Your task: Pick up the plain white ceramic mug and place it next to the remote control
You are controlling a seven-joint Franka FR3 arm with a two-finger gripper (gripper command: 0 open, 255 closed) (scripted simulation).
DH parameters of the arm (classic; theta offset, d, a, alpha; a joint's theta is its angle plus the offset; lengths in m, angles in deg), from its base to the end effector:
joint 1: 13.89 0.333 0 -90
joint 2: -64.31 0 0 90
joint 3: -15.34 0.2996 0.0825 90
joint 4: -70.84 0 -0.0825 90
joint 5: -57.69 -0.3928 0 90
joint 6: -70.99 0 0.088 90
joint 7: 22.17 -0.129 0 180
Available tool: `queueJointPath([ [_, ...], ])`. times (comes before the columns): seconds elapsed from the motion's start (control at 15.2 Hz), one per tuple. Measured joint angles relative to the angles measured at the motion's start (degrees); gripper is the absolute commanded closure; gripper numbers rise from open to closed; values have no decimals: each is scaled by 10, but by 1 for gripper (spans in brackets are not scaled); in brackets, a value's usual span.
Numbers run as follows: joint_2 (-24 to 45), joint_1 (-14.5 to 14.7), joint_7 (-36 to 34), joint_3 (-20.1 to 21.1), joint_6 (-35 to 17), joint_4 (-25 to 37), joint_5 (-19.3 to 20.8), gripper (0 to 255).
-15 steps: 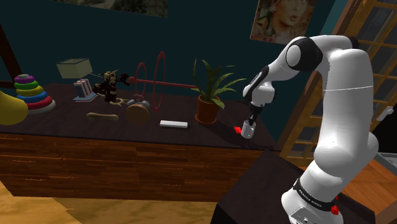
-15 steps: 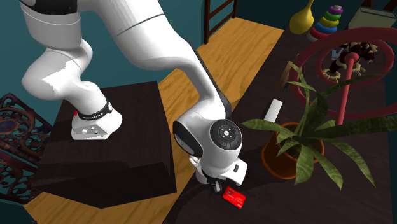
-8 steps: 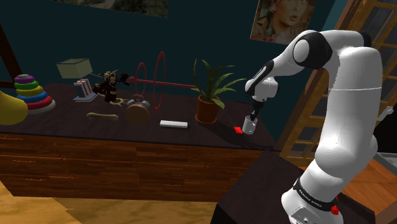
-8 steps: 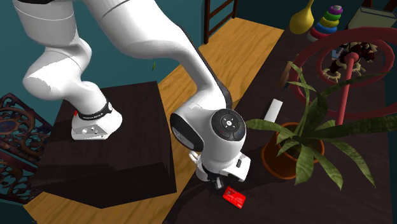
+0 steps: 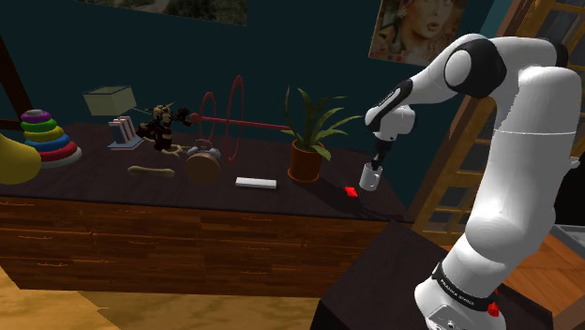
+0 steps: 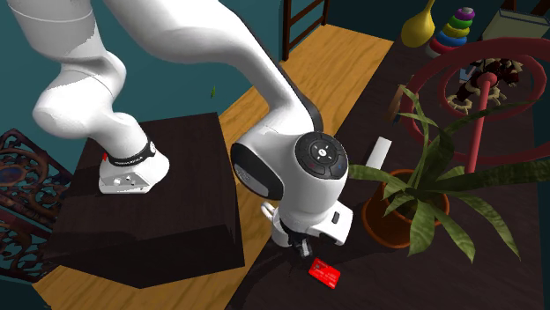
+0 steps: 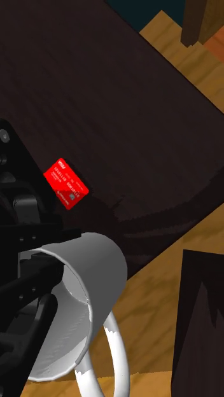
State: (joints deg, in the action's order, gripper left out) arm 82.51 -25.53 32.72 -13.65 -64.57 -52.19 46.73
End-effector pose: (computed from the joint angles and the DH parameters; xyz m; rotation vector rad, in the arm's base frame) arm 0.4269 -0.3658 0.2221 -3.1126 -0.1956 0.0784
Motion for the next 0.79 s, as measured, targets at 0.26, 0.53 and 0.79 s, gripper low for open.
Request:
queueJointPath([
  [0.26,-24,7,-12,-8,26,6,18,255],
  [0.53,-31,18,-30,-6,41,15,25,255],
  [0.79,-14,45,-76,14,55,46,19,255],
])
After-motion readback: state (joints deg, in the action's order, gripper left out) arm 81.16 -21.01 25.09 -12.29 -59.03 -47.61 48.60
